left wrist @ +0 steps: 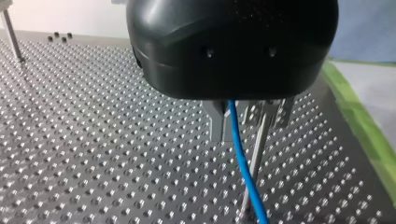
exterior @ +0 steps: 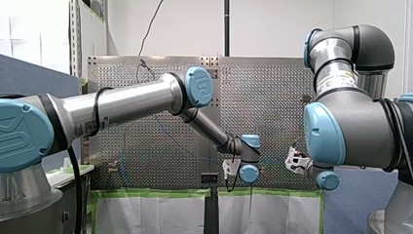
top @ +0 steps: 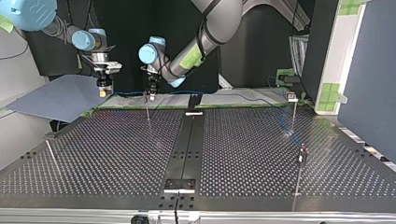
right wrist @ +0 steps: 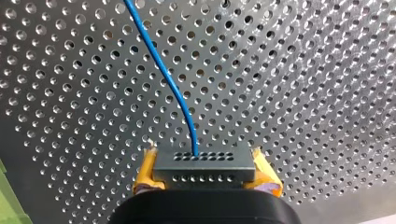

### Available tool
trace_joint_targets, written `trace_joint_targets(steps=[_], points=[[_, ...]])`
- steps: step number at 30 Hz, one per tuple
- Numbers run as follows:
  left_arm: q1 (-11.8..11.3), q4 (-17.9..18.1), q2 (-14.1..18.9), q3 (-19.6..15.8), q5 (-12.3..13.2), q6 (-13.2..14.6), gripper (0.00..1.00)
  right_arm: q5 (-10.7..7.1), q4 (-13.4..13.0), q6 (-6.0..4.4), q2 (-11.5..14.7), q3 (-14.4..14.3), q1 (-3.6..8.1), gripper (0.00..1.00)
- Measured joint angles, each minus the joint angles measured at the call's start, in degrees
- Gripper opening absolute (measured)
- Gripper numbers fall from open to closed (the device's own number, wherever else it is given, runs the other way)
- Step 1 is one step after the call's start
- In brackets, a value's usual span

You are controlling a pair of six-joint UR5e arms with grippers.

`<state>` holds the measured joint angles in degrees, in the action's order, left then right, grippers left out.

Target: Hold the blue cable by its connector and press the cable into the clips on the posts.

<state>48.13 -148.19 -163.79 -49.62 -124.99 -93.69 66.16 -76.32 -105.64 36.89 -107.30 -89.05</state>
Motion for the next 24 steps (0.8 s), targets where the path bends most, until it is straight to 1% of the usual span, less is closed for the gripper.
trace_joint_targets(steps=[5, 8, 12, 17, 22, 24], points=[[-1.0, -0.3, 0.0, 0.1, 0.0, 0.0, 0.0, -0.05, -0.1, 0.16, 0.0, 0.0, -0.18, 0.0], [-1.3, -0.4, 0.0, -0.8, -0.1, -0.1, 0.0, -0.06, -0.2, 0.26, 0.0, 0.1, -0.2, 0.0], [-1.5, 0.4, 0.0, -2.5, -0.1, -0.2, 0.0, -0.06, -0.3, 0.23, -0.1, 0.2, -0.22, 0.0], [-1.6, 1.0, 0.0, -3.2, 0.1, -0.2, 0.0, -0.12, -0.5, 0.11, -0.3, 0.4, -0.3, 0.0], [-1.6, 1.2, 0.0, -3.1, 0.6, -0.2, 0.0, -0.61, -0.4, 0.01, -1.5, 1.3, -0.35, 0.0], [-1.6, 1.2, 0.0, -2.8, 0.8, -0.2, 0.0, -0.6, 0.1, 0.28, -2.2, 2.1, -0.36, 0.0]])
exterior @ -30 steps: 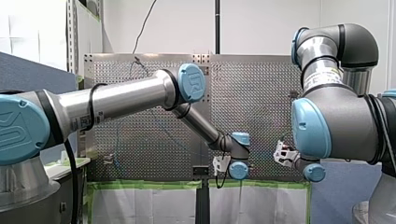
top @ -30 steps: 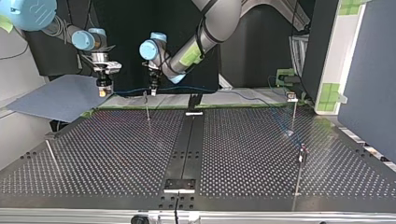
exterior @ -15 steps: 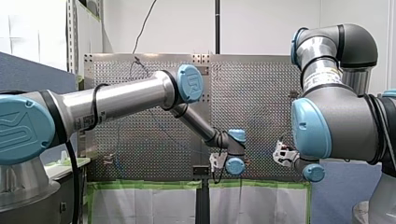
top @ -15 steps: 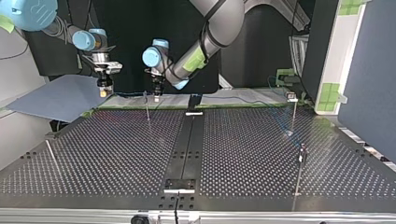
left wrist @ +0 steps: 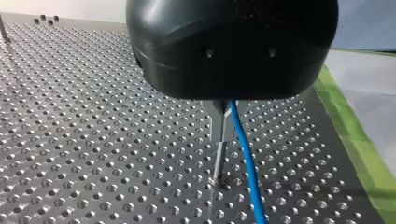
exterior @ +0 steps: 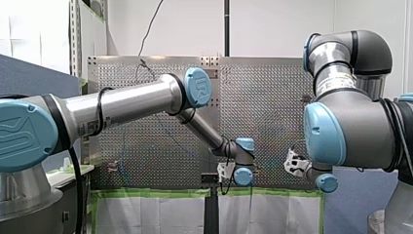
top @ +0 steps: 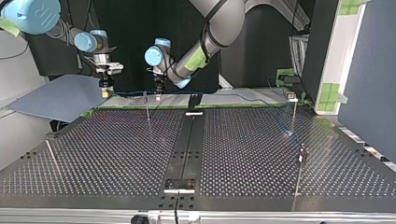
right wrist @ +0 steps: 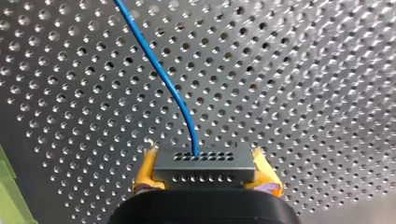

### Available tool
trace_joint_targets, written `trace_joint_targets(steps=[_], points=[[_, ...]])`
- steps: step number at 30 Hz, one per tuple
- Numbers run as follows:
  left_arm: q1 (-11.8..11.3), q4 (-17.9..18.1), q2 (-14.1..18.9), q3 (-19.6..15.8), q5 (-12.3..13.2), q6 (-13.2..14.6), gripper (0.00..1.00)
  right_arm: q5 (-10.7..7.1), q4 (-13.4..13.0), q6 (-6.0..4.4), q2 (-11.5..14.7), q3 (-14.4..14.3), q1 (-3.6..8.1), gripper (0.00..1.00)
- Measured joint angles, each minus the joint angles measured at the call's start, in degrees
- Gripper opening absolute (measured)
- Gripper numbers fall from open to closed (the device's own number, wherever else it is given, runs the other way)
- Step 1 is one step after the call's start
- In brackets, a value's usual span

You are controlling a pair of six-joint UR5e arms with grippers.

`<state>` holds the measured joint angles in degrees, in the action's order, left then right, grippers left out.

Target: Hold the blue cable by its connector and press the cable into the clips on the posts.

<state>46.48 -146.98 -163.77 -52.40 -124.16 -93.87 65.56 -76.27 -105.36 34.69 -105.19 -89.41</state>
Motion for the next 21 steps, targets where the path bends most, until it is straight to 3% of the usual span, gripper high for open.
trace_joint_targets(steps=[5, 13, 21], points=[[-0.2, 0.0, 0.0, 0.7, 0.5, 0.0, 0.0, 0.18, 1.0, 0.56, -0.6, 1.1, -0.02, 0.0], [-0.7, -1.9, -2.3, 3.4, 1.2, 0.0, 0.0, 0.13, 1.4, 0.53, -0.7, 1.8, -0.08, 0.0], [-1.6, -2.7, -2.9, 1.9, 2.1, 0.0, 0.0, -0.1, 1.4, 0.31, -0.8, 2.3, -0.27, 0.0]])
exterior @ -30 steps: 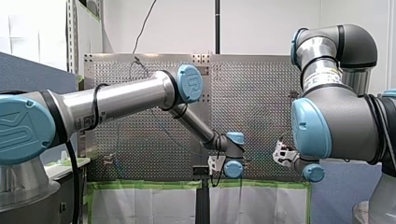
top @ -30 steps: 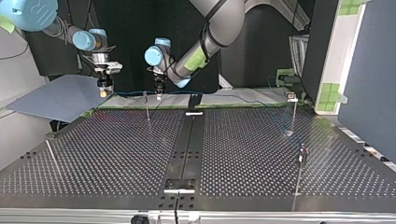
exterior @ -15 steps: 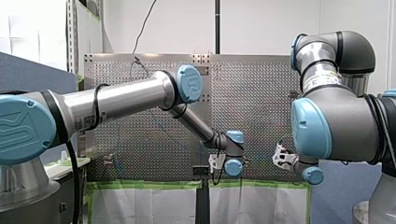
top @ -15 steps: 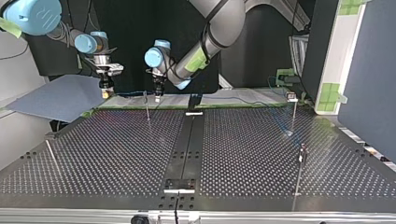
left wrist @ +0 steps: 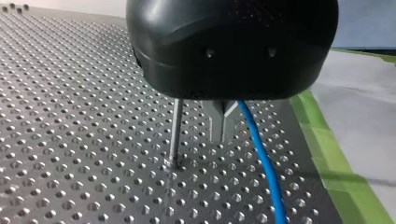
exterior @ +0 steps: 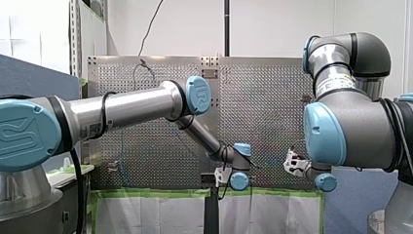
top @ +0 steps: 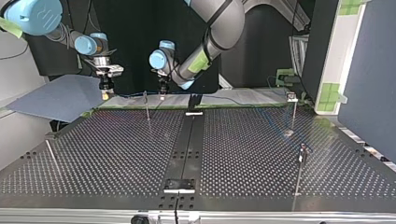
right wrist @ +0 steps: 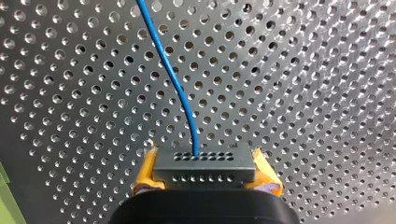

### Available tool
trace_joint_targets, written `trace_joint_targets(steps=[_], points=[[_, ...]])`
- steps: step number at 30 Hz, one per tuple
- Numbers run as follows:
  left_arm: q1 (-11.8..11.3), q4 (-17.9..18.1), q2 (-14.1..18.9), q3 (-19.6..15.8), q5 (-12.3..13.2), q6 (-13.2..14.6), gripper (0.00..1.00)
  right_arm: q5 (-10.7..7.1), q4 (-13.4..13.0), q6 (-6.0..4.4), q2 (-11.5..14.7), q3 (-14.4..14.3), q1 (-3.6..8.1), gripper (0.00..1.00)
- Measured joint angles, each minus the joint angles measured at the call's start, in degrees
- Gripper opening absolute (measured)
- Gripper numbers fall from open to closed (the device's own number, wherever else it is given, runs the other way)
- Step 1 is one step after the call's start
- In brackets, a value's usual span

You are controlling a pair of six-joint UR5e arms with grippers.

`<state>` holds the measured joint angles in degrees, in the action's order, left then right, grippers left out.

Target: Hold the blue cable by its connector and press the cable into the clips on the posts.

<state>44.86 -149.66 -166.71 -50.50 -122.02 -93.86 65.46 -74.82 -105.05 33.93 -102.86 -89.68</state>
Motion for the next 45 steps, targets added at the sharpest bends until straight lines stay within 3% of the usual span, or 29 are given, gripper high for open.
trace_joint_targets(steps=[16, 21, 28, 37, 45], points=[[-1.0, 1.1, 0.0, 1.8, 3.3, 0.0, 0.0, -0.24, 0.0, -1.07, -0.3, 1.7, -0.2, 0.0], [-1.6, 1.1, -0.1, 2.7, 3.6, 0.0, 0.0, -0.7, 0.6, -1.26, -1.7, 3.6, -0.43, 0.0], [-2.4, 1.1, -0.2, 4.0, 3.6, 0.0, 0.0, -0.04, 3.7, 0.54, -3.7, 7.1, -0.79, 0.0], [-2.9, -1.6, -3.3, 8.2, 3.4, 0.0, 0.0, -0.22, 7.9, -0.17, -4.9, 11.6, -1.63, 0.0], [-3.3, -4.4, -6.0, 12.2, 3.3, 0.0, 0.0, -0.18, 11.4, 0.59, -8.4, 15.9, -2.11, 0.0]])
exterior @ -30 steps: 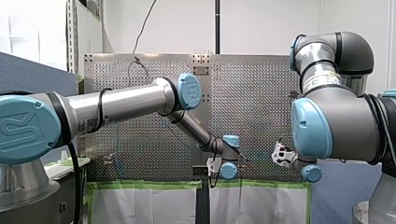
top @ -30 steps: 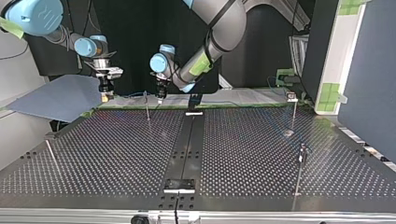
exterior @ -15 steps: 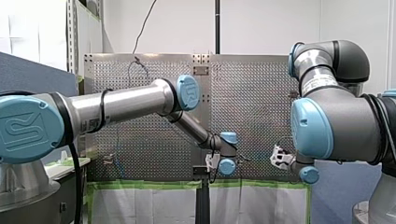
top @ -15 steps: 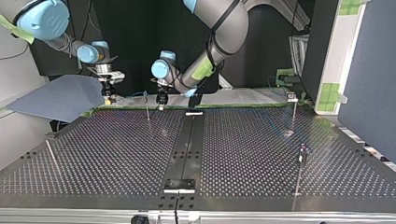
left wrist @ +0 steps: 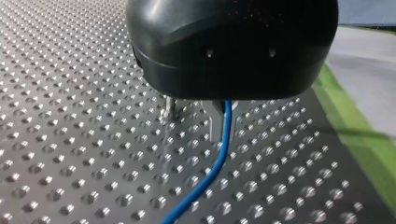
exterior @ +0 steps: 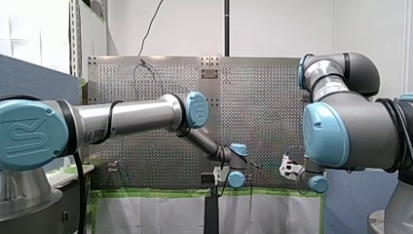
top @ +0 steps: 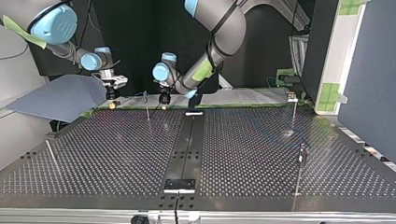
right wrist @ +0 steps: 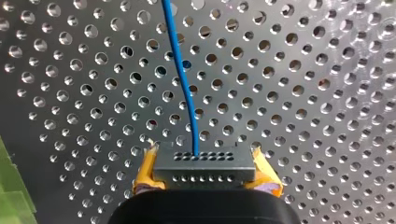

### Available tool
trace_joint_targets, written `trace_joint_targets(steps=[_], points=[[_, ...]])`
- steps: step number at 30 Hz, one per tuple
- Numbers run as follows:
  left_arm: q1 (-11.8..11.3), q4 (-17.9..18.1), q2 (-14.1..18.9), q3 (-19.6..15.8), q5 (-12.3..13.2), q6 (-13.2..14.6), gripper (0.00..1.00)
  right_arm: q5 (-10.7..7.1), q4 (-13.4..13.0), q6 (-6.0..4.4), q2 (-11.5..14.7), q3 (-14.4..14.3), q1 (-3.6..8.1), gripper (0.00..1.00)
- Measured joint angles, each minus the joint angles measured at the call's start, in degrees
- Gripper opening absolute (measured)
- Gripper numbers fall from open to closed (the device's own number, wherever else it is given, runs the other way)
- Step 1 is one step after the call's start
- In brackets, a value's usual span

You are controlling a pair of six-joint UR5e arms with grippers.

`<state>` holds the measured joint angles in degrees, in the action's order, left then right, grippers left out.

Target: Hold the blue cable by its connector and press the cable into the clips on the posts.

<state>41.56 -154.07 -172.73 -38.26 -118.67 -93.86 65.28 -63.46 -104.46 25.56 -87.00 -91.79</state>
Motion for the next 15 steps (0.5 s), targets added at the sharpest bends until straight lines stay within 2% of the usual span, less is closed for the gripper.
trace_joint_targets(steps=[7, 11, 15], points=[[-0.4, -0.2, -0.1, 2.3, -0.1, 0.0, 0.0, -0.15, 1.0, -0.15, -0.5, 3.5, -0.37, 0.0], [-0.6, -0.2, -0.2, 3.2, -0.4, 0.0, 0.0, -0.27, 1.4, -0.61, -0.7, 5.9, -0.51, 0.0], [-0.9, -0.2, -0.2, 3.4, -0.6, 0.0, 0.0, -0.76, 1.5, -0.87, -0.9, 7.1, -0.68, 0.0]])
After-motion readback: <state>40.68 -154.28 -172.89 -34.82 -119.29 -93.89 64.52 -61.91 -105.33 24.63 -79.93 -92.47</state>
